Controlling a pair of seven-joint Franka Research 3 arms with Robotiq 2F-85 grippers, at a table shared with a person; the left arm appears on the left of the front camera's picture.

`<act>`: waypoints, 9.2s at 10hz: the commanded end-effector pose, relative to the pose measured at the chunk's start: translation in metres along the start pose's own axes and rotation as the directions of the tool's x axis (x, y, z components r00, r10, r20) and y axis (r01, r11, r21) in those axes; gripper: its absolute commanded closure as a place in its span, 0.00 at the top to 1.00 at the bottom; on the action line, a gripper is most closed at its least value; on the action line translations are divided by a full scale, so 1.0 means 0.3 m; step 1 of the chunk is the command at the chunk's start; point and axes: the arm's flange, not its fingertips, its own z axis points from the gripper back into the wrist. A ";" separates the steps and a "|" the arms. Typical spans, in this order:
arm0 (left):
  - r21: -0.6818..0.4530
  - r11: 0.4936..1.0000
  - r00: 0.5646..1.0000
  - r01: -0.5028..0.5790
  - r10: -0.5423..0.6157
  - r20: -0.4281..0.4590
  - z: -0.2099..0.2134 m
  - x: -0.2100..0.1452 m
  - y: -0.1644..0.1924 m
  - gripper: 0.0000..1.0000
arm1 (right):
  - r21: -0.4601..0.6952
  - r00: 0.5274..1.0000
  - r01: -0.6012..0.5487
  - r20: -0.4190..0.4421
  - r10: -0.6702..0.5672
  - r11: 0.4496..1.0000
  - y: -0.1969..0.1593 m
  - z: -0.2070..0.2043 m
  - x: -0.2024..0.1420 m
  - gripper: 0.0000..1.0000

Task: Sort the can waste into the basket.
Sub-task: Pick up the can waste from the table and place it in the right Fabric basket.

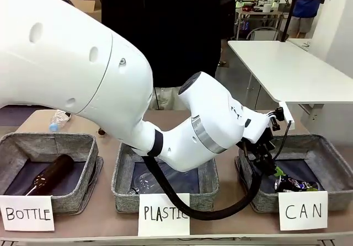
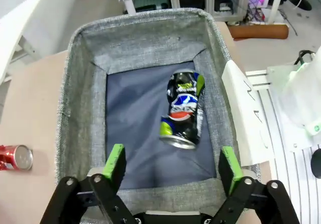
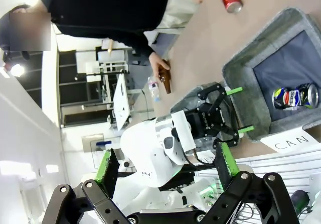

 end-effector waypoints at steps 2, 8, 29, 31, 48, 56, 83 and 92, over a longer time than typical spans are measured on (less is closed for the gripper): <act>-0.029 0.998 0.998 -0.057 0.057 -0.007 0.083 0.047 0.030 1.00 | 0.002 1.000 -0.009 0.006 0.009 1.000 0.000 0.005 0.001 1.00; 0.279 0.599 0.622 -0.751 0.783 -0.010 1.373 -0.221 -0.006 1.00 | 0.002 1.000 -0.009 0.006 0.009 1.000 0.000 0.005 0.001 1.00; 0.275 0.110 0.175 -0.955 0.959 0.221 1.887 -0.725 -0.197 1.00 | -0.294 0.972 -0.178 0.094 0.213 0.939 0.070 -0.080 -0.002 1.00; 0.275 0.110 0.175 -0.955 0.959 0.221 1.887 -0.725 -0.197 1.00 | -0.528 0.830 -0.486 -0.029 0.557 0.697 0.262 -0.520 0.072 1.00; 0.275 0.110 0.175 -0.955 0.959 0.221 1.887 -0.725 -0.197 1.00 | -0.715 0.809 -0.575 -0.427 0.404 0.398 -0.127 -1.693 0.595 1.00; 0.275 0.110 0.175 -0.955 0.959 0.221 1.887 -0.725 -0.197 1.00 | -0.676 0.769 -0.637 -0.520 0.372 0.371 -0.287 -1.833 0.616 1.00; 0.275 0.110 0.175 -0.955 0.959 0.221 1.887 -0.725 -0.197 1.00 | -0.030 0.368 -0.856 -0.736 0.568 0.515 -0.233 -0.783 0.141 0.18; 0.275 0.110 0.175 -0.955 0.959 0.221 1.887 -0.725 -0.197 1.00 | -0.023 0.414 -0.827 -0.701 0.581 0.561 -0.254 -0.779 0.173 1.00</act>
